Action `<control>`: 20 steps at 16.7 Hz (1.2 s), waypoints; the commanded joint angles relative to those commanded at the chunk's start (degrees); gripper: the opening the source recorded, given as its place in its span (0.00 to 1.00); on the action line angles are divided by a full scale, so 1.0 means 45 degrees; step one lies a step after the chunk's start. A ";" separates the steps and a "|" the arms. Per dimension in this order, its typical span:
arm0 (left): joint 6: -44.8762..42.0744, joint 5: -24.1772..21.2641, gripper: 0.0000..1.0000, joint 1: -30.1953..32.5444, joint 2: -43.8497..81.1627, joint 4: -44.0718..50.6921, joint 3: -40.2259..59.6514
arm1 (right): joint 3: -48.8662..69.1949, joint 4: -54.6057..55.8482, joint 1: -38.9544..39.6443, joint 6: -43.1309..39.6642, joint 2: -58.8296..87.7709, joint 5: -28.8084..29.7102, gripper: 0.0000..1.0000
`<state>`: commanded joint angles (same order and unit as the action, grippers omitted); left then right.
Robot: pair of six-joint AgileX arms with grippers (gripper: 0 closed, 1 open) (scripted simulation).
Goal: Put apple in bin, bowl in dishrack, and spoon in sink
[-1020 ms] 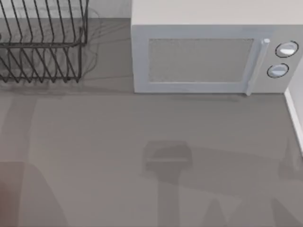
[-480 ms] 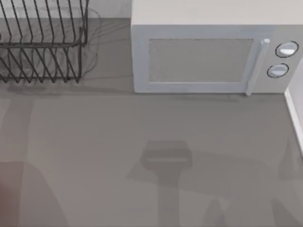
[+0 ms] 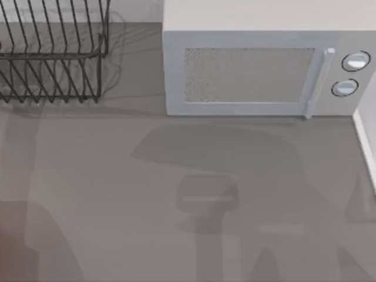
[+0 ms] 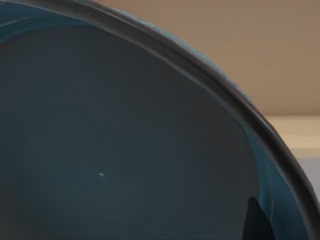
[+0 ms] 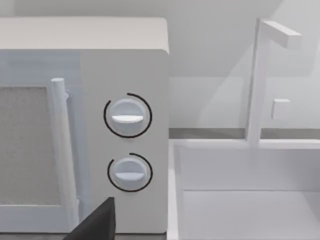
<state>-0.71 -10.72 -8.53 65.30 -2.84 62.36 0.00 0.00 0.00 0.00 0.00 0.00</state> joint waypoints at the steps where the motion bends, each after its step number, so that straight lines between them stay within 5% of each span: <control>1: 0.0002 0.0083 0.00 0.0037 0.0604 -0.0723 -0.0055 | 0.0000 0.0000 0.0000 0.0000 0.0000 0.0000 1.00; 13: -0.0011 0.0917 0.00 0.0952 0.7182 -0.9201 -0.1777 | 0.0000 0.0000 0.0000 0.0000 0.0000 0.0000 1.00; 20: -0.0043 0.1037 0.00 0.1046 0.7840 -0.9942 -0.2096 | 0.0000 0.0000 0.0000 0.0000 0.0000 0.0000 1.00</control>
<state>-0.90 -6.05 -3.82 100.58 -47.58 52.93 0.00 0.00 0.00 0.00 0.00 0.00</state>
